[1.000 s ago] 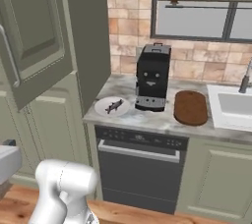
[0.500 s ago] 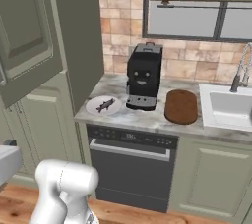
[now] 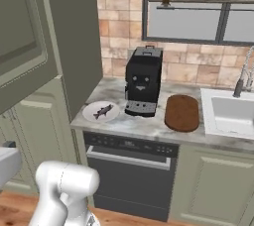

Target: Pick the fish from the plate and place it on the cutting board. Then pick the condiment bottle from the cabinet and place it next to the cutting board.

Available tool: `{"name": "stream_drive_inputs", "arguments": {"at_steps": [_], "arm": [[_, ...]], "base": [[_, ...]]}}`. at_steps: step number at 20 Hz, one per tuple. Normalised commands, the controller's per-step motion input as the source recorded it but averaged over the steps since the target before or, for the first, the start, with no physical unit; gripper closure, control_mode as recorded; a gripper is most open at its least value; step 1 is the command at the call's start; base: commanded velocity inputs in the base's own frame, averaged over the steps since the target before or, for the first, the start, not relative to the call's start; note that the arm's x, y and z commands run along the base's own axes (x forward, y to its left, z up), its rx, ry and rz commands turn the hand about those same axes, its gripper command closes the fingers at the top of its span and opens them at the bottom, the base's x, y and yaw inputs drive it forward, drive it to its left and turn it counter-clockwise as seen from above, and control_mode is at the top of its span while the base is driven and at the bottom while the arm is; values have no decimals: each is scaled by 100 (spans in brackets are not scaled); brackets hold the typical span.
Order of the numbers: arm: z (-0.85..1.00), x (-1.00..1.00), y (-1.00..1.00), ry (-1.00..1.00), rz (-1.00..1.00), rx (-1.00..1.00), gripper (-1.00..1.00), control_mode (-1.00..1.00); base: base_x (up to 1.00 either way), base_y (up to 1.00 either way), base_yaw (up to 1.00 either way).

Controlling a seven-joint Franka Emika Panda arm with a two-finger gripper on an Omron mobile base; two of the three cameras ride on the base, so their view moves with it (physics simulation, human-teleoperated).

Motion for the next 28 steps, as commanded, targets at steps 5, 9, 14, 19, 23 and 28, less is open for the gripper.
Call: {"name": "stream_drive_inputs", "arguments": {"at_steps": [5, 9, 14, 19, 23, 28], "arm": [[0, 0, 0, 0, 0, 0, -100, 100], [0, 0, 0, 0, 0, 0, -100, 100], [0, 0, 0, 0, 0, 0, -100, 100], [0, 0, 0, 0, 0, 0, -100, 100], [0, 0, 0, 0, 0, 0, -100, 100], [0, 0, 0, 0, 0, 0, -100, 100]], "base": [[49, -19, 0], [45, -21, 0], [44, -22, 0], [44, -21, 0], [43, -22, 0], [40, -24, 0]]}}
